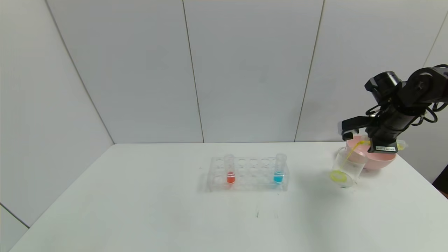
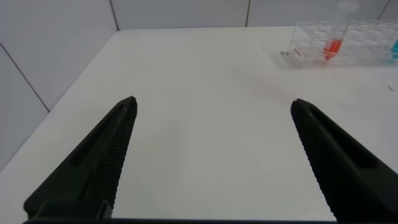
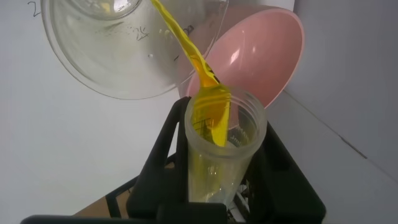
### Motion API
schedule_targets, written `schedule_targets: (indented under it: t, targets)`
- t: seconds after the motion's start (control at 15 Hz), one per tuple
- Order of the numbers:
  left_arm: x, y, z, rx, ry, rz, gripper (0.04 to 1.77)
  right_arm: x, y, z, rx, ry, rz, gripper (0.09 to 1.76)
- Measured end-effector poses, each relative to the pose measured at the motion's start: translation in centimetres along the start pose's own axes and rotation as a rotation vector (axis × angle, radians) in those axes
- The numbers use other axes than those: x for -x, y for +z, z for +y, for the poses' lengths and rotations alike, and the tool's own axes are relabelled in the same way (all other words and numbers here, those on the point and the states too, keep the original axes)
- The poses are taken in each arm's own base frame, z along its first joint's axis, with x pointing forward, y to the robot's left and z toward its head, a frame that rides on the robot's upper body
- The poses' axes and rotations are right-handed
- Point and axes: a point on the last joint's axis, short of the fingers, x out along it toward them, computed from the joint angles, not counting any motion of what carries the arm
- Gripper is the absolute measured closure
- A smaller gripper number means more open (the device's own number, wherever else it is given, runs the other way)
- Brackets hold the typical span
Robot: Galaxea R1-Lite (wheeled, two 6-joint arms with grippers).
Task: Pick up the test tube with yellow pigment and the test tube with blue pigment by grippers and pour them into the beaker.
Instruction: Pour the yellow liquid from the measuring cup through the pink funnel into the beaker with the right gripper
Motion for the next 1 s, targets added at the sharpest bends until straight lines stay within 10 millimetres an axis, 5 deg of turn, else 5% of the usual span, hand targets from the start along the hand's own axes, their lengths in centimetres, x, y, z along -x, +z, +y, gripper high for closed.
schedule_targets:
  t: [1.0]
  targets:
    - [0.00, 0.00, 0.00, 0.000, 0.000, 0.000, 0.05, 0.85, 0.86, 0.30, 0.156, -0.063, 0.223, 1.27]
